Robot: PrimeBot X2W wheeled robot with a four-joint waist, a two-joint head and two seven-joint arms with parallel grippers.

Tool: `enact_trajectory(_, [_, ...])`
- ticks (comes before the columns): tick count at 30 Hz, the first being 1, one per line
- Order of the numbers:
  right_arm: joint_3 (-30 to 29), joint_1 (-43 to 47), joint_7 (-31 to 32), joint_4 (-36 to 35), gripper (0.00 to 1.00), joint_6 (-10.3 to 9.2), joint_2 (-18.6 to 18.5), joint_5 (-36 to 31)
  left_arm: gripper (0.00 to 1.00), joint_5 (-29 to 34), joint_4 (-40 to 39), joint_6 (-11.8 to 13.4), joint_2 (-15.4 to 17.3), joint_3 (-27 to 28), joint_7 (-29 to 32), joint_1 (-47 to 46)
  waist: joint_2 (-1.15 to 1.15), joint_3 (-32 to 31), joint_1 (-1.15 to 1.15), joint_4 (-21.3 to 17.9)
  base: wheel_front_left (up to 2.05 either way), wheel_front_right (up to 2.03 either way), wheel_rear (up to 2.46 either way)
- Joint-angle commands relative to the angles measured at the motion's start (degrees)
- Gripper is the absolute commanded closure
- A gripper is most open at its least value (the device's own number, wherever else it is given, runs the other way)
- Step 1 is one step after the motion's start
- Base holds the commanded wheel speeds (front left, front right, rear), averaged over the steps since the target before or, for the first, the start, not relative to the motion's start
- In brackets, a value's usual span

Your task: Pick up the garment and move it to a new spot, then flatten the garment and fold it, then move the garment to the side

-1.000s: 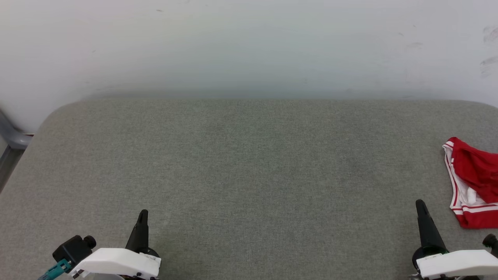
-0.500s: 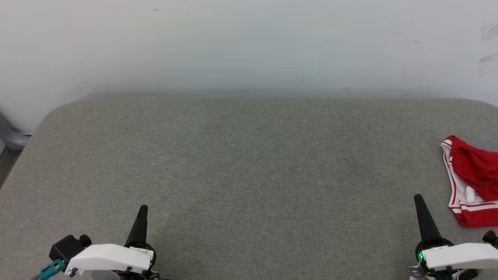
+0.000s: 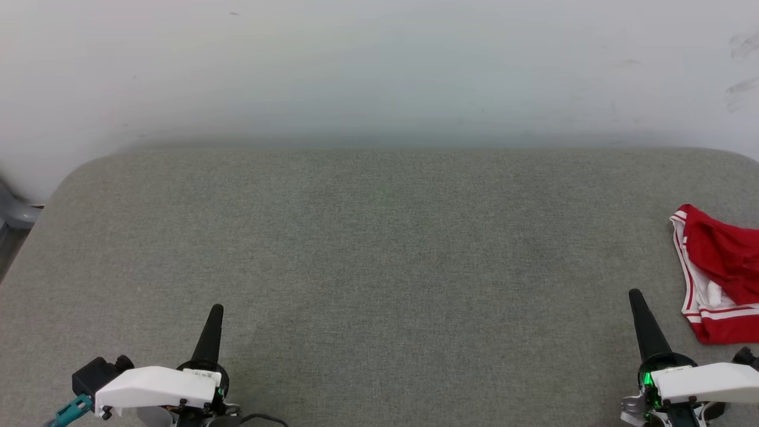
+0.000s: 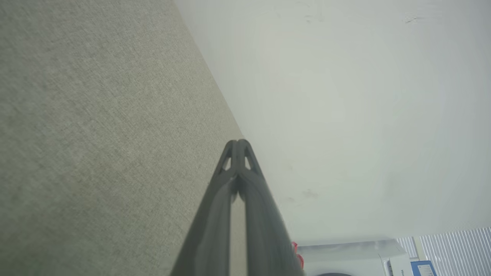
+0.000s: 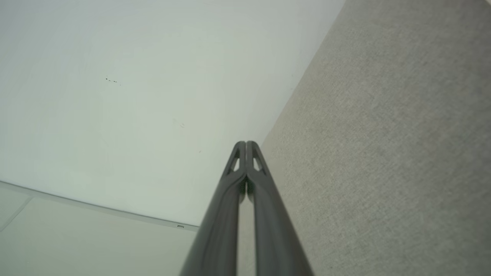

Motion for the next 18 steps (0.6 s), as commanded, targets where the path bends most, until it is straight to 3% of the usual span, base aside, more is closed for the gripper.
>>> enact_trajectory(1, [-0.09, -1.43, 0.34, -0.13, 1.0, -0.01, -0.34, 1.24, 1.0, -1.3, -0.21, -0.48, 0.07, 0.23, 0.32, -1.33, 0.0, 0.02, 0.0, -0.03, 0.0, 0.0, 0.0])
enact_trajectory(18, [-0.38, -2.91, 2.59, 1.07, 1.0, -0.01, -0.23, 9.56, 1.0, -10.12, 0.42, -1.44, -0.19, 1.43, 2.51, -2.5, 0.0, 0.25, 0.0, -0.44, 0.0, 0.0, 0.0])
